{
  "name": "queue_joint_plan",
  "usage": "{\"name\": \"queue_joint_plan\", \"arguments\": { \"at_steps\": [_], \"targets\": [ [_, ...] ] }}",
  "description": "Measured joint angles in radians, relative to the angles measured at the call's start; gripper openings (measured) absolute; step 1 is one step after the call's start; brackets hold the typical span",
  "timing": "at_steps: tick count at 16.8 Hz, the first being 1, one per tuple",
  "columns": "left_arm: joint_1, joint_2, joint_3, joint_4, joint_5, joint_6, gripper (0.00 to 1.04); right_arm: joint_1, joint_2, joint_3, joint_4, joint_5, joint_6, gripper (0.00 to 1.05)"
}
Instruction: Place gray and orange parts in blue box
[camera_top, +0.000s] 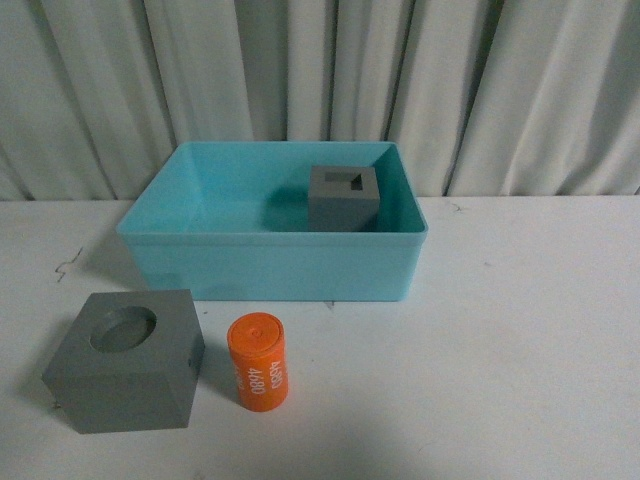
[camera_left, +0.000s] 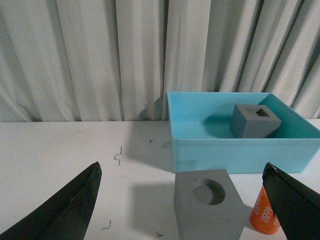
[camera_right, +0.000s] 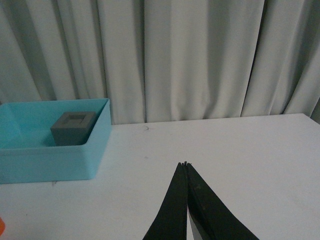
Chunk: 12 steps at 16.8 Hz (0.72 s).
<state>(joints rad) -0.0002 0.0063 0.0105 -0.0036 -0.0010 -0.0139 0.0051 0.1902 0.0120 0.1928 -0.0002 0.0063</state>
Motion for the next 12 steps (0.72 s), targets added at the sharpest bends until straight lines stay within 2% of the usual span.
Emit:
{"name": "queue_joint_plan", "arguments": {
  "at_steps": [3, 4, 5, 8, 11, 12],
  "targets": [
    [0.0, 0.0, 0.0, 0.0, 0.0, 0.0, 0.98, 0.0, -0.022, 0.0, -0.025, 0.0, 0.0, 0.02],
    [0.0, 0.0, 0.0, 0.0, 0.0, 0.0, 0.98, 0.0, -0.188, 0.004, -0.179, 0.0, 0.0, 0.02],
    [0.0, 0.0, 0.0, 0.0, 0.0, 0.0, 0.98, 0.0, -0.187, 0.0, -0.195, 0.0, 0.0, 0.02],
    [0.0, 0.0, 0.0, 0.0, 0.0, 0.0, 0.98, 0.0, -0.187, 0.0, -0.196, 0.0, -0.001, 0.24],
    [0.0, 0.0, 0.0, 0.0, 0.0, 0.0, 0.98, 0.0, -0.187, 0.0, -0.196, 0.0, -0.001, 0.63],
    [0.0, 0.0, 0.0, 0.0, 0.0, 0.0, 0.98, 0.0, -0.187, 0.0, -0.196, 0.0, -0.001, 0.7]
  ]
}}
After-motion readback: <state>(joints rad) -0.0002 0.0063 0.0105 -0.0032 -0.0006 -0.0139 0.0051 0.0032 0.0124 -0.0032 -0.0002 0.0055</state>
